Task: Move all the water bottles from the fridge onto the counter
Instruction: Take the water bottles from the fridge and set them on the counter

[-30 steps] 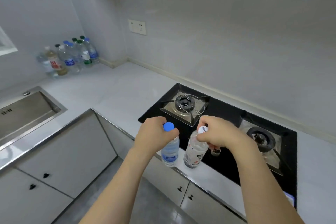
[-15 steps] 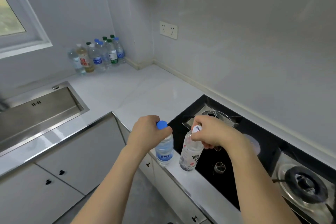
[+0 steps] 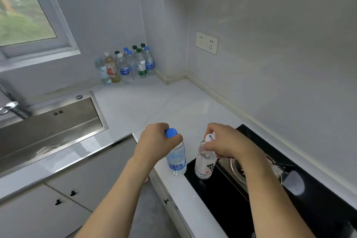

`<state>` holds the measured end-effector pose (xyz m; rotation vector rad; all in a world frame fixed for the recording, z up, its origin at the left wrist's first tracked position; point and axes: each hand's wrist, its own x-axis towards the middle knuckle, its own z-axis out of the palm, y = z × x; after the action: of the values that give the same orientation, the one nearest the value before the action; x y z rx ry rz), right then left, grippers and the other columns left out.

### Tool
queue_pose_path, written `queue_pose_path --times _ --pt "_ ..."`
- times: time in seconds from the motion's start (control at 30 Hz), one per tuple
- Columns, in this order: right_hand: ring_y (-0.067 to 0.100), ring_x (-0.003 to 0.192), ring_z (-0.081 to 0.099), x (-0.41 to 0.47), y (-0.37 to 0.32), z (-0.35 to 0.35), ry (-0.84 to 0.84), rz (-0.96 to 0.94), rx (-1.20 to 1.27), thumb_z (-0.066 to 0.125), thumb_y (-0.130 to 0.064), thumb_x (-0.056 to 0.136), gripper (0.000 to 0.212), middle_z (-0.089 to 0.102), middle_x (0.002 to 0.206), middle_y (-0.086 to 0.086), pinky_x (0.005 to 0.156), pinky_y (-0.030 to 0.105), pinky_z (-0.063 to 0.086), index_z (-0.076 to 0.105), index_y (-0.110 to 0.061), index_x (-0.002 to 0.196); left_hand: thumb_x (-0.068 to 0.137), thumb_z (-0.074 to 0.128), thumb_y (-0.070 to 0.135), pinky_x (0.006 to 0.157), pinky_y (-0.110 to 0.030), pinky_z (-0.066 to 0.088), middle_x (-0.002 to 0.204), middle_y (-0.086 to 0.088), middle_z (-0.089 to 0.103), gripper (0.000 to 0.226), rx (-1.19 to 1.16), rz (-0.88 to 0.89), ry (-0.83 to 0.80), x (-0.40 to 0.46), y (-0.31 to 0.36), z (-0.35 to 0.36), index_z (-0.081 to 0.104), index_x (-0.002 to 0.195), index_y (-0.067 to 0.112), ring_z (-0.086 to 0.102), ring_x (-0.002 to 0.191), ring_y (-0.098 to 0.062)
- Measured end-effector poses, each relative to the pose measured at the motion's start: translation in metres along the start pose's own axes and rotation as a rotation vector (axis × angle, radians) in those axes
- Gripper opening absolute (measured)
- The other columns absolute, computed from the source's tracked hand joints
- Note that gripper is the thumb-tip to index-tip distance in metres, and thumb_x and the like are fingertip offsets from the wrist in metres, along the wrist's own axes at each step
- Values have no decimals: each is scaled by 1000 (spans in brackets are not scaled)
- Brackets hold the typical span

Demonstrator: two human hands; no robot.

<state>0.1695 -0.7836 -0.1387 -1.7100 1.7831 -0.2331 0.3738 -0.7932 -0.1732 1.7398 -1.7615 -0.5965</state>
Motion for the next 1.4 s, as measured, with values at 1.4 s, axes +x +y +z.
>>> queue_pose_path --times 1.4 --pt "15 53 63 296 -199 40 -25 7 23 65 -24 79 15 65 77 -1 49 25 46 52 -26 86 76 67 33 48 -25 25 53 2 30 44 95 15 -12 294 -167 -109 33 55 16 26 50 -14"
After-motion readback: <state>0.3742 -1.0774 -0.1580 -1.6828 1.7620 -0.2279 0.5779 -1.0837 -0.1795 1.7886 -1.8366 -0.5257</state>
